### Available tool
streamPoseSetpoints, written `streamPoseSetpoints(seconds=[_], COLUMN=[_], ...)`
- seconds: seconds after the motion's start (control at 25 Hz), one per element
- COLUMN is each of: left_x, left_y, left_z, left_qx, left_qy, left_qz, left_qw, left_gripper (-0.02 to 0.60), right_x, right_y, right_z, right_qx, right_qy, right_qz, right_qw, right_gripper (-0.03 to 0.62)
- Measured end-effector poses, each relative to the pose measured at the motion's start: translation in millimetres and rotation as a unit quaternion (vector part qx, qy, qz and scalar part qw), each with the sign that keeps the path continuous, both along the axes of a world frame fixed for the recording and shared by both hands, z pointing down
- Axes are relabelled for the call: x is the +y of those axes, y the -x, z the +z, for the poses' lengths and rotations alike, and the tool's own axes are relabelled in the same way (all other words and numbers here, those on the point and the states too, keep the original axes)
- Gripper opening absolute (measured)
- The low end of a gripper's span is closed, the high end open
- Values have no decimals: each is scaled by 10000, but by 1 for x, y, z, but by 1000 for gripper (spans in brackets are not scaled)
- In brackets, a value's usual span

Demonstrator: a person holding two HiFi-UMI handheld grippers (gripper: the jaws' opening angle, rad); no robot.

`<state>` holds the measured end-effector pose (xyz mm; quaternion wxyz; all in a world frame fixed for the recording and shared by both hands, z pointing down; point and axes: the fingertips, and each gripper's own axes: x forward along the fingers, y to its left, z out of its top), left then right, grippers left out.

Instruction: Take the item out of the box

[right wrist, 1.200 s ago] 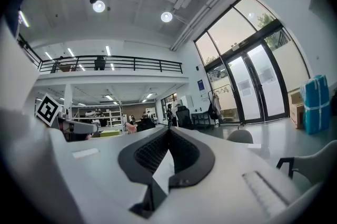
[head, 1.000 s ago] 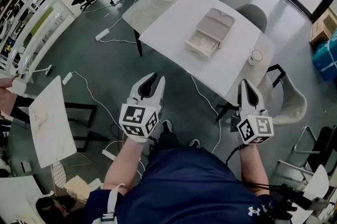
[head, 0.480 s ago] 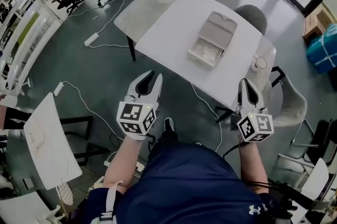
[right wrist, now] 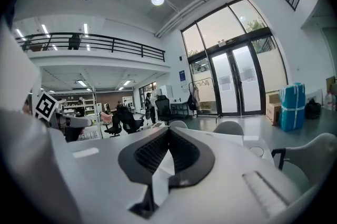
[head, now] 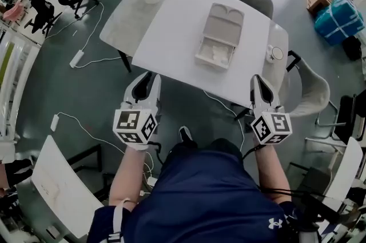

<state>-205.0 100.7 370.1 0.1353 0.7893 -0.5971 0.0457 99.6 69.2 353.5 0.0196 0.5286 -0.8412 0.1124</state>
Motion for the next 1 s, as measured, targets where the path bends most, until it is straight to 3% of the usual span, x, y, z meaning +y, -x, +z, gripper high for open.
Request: streamPoseSetpoints(seconds=[0.36, 0.76, 1.0], left_x=[-35, -98, -143], left_y=[-17, -42, -84], left_z=[34, 28, 41], left_qx=[179, -349, -721], left_qy=[256, 375, 530], left_qz=[432, 595, 883], left_qw=[9986, 9969, 9921], left_gripper=[92, 92, 92], right_x=[-17, -90, -136], right_y=[5, 6, 0], right_z=[26, 41, 47], right_qx=[295, -77, -146], right_qy=[273, 408, 476], right_qz=[92, -80, -307], right_qw=[9991, 9991, 9983], right_gripper=[3, 3, 3])
